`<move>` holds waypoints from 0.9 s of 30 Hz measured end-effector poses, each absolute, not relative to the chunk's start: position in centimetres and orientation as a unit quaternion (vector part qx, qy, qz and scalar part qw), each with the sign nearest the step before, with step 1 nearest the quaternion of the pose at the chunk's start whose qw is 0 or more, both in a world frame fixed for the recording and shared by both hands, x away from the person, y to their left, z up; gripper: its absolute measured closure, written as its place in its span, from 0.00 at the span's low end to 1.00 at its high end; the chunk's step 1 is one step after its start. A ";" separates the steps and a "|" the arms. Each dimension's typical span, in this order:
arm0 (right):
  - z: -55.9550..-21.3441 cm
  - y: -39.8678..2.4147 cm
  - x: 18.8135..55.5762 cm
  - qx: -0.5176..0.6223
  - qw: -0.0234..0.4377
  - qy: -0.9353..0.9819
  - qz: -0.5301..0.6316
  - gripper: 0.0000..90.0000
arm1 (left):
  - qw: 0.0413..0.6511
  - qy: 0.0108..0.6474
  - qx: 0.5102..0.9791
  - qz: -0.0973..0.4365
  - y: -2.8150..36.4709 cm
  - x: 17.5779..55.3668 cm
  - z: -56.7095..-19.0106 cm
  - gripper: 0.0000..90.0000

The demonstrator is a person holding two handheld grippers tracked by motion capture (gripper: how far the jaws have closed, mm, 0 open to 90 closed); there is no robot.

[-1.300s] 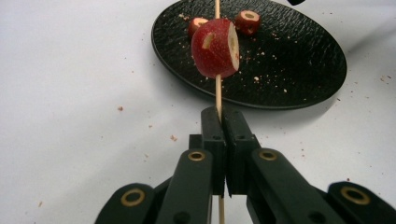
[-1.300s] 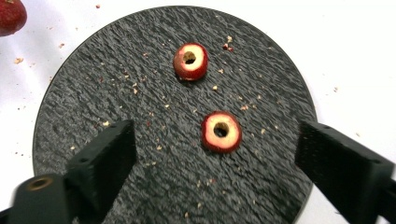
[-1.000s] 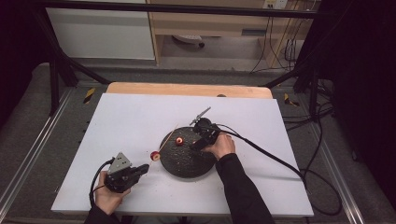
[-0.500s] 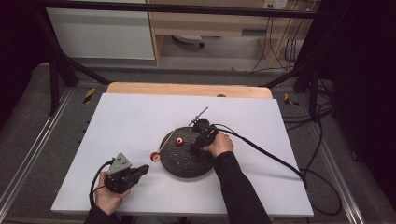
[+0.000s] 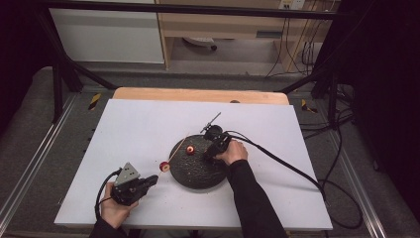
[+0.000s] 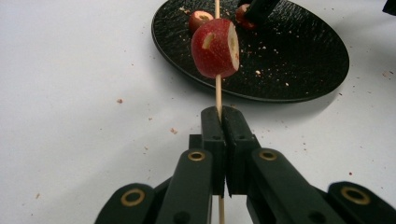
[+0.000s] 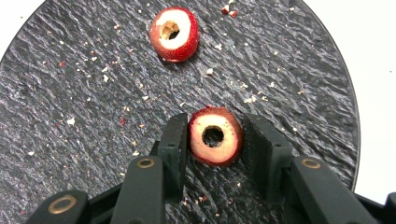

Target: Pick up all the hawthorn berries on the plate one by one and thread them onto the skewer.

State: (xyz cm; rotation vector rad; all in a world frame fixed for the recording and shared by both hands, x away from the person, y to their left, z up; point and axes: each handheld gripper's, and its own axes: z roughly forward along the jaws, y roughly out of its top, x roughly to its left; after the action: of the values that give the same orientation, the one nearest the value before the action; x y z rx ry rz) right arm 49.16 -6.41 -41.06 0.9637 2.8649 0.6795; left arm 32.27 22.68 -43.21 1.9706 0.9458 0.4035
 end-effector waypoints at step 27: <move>-38.2 -8.5 44.8 0.349 0.023 0.855 0.384 0.70 | 0.445 0.386 0.791 0.167 22.5 32.1 -43.2 0.98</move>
State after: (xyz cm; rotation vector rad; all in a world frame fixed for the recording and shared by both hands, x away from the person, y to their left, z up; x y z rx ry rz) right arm 44.82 -8.49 -38.19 1.0791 2.6460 1.1897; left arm 32.08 22.46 -43.19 1.9600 0.9555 0.4130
